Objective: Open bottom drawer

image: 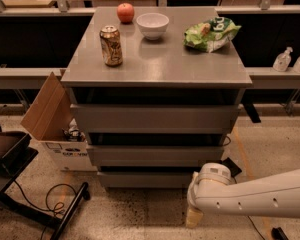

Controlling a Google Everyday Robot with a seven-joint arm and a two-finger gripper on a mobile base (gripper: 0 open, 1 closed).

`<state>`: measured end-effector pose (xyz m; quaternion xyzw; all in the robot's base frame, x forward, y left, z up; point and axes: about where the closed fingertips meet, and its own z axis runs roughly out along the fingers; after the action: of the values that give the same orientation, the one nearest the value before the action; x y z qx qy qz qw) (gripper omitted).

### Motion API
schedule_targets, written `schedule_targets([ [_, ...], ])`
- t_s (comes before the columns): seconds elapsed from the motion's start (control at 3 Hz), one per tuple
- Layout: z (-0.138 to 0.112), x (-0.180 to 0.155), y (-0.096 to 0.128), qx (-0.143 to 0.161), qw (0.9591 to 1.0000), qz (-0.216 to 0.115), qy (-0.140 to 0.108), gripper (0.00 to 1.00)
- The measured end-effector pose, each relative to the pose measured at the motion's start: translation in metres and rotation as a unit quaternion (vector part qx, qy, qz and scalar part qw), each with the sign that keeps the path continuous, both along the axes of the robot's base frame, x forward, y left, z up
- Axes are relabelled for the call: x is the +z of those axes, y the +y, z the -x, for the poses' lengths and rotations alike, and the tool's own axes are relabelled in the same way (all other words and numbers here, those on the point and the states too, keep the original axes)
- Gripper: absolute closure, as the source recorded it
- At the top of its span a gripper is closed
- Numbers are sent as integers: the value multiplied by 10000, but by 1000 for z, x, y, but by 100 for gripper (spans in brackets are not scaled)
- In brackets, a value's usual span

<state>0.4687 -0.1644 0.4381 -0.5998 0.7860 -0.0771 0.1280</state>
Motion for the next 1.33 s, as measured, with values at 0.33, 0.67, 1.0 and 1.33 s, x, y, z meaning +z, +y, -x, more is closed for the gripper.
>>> schedule_targets([
  [0.33, 0, -1, 1, -2, 10000, 19, 9, 0],
  [0.67, -9, -22, 16, 69, 9995, 297, 37, 0],
  [1.0, -34, -64, 36, 193, 9962, 837, 132, 0],
  [1.33, -63, -123, 54, 331, 9886, 1423, 355, 0],
])
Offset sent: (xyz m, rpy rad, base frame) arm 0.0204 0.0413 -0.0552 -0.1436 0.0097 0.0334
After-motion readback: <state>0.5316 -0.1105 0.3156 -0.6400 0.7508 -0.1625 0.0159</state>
